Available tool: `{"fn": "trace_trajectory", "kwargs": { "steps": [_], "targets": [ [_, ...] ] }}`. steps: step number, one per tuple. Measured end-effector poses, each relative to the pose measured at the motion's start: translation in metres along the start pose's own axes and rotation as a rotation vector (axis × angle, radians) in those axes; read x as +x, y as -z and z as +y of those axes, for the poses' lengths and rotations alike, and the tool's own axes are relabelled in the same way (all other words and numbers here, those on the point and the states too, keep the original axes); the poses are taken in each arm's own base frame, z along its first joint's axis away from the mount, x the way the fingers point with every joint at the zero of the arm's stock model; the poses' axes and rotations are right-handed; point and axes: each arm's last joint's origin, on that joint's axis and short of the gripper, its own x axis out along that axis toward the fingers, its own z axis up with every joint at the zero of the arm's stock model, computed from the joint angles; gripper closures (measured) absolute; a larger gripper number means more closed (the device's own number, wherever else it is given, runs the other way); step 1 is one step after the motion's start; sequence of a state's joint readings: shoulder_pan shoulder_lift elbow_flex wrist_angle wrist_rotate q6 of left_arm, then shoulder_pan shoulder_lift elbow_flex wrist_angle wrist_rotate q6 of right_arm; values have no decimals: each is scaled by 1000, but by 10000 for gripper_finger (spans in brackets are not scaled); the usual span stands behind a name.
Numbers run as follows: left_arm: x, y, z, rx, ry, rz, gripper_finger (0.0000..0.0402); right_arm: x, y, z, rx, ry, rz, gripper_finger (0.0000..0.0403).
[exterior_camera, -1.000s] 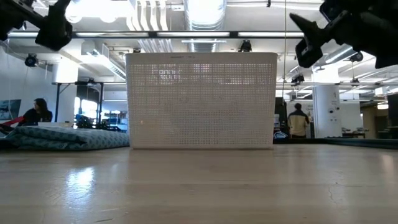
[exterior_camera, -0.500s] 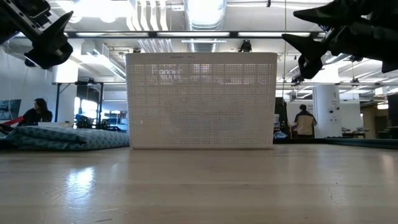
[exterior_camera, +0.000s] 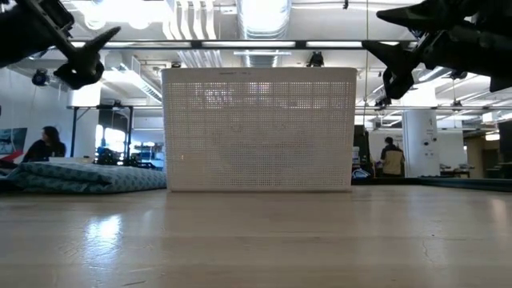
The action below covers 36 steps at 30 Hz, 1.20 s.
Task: Pick & place medical supplies in basket/bin
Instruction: Return to Home Position
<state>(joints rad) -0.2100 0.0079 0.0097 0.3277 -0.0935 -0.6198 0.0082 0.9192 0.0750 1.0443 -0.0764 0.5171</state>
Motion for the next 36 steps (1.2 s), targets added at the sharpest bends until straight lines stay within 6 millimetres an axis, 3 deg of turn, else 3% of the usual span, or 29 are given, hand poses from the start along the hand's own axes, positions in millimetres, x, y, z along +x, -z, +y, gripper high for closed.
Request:
{"fn": "trace_trajectory", "kwargs": {
  "steps": [8, 15, 36],
  "targets": [
    [0, -4, 14, 109, -138, -31, 39, 0, 0, 0, 0, -2, 0, 202],
    [-2, 4, 20, -28, -190, 51, 39, 0, 0, 0, -1, -2, 0, 202],
    [1, 17, 33, 8, -330, 189, 39, 0, 0, 0, -1, 0, -2, 202]
  ]
}}
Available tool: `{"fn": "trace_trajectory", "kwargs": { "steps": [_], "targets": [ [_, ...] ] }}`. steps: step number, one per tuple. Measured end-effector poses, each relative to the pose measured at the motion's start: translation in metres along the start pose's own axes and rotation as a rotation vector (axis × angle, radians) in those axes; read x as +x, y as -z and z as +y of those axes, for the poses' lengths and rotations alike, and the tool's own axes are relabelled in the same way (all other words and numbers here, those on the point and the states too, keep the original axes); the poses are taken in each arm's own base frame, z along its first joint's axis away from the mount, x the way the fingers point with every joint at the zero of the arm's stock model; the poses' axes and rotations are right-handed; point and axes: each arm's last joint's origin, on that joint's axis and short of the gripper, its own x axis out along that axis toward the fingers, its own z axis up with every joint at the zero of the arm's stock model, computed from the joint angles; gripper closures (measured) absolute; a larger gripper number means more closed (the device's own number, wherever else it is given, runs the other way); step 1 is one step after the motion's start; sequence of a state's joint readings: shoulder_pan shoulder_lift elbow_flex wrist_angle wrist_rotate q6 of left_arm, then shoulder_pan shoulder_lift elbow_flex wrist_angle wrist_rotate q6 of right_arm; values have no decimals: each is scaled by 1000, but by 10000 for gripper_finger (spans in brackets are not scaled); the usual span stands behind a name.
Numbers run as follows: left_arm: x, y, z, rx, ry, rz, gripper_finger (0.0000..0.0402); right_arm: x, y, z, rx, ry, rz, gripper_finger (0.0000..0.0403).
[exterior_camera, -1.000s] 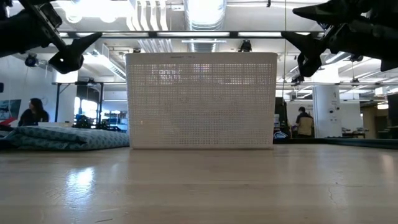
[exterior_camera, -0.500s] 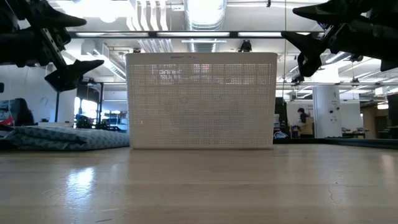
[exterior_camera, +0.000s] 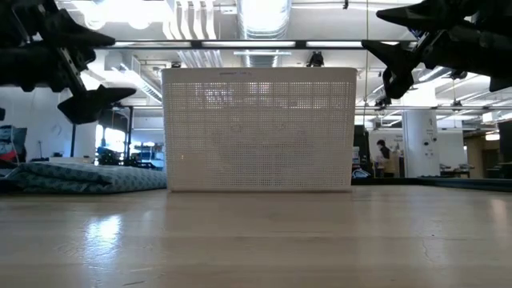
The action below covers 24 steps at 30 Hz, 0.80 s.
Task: Pick & place medical supplies in basket/bin
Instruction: Return to Home Position
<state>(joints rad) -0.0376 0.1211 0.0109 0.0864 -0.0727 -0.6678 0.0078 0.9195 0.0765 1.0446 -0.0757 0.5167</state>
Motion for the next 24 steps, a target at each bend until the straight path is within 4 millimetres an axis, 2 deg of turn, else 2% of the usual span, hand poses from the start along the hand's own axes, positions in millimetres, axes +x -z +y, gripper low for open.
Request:
{"fn": "trace_trajectory", "kwargs": {
  "steps": [24],
  "targets": [
    [13, 17, 13, 17, -148, 183, 39, 0, 0, 0, 0, 0, 1, 202]
  ]
}}
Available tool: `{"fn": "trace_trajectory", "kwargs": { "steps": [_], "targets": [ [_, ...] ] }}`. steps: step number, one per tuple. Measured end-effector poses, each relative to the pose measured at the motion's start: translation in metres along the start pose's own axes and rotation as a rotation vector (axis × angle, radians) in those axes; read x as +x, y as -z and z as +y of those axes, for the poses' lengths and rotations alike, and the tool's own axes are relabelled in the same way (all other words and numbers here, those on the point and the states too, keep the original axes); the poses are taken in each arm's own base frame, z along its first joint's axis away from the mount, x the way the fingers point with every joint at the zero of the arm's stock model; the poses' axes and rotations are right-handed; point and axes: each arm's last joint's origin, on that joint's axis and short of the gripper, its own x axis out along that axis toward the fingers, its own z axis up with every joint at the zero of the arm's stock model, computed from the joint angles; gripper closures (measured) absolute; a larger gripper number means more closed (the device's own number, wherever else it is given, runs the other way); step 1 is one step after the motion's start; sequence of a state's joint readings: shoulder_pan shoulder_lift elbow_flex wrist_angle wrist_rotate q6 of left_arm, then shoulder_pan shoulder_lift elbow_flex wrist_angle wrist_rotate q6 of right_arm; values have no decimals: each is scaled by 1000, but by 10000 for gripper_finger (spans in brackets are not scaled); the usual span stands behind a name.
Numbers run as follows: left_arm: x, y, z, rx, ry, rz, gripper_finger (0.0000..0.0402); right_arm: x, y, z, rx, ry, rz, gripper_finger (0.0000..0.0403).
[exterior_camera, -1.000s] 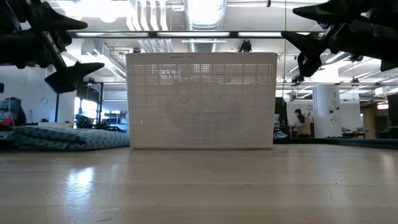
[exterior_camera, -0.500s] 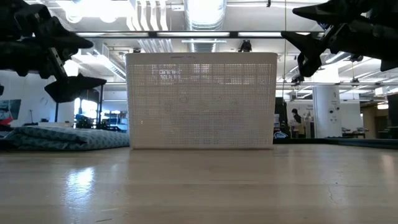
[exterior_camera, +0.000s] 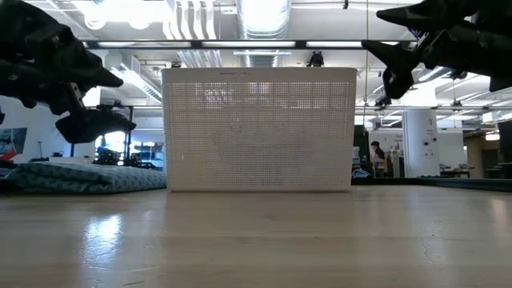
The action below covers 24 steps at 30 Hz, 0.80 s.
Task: Pick & place medical supplies in basket/bin
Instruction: Return to Home Position
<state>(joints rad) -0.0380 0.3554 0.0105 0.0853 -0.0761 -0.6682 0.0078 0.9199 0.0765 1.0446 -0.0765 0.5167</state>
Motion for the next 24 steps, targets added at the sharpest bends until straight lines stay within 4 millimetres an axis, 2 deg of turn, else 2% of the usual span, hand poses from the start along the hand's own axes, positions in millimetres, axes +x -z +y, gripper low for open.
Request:
{"fn": "trace_trajectory", "kwargs": {
  "steps": [24],
  "targets": [
    [7, 8, 6, 9, -68, 92, 39, 0, 0, 0, 0, -1, 0, 202]
  ]
}}
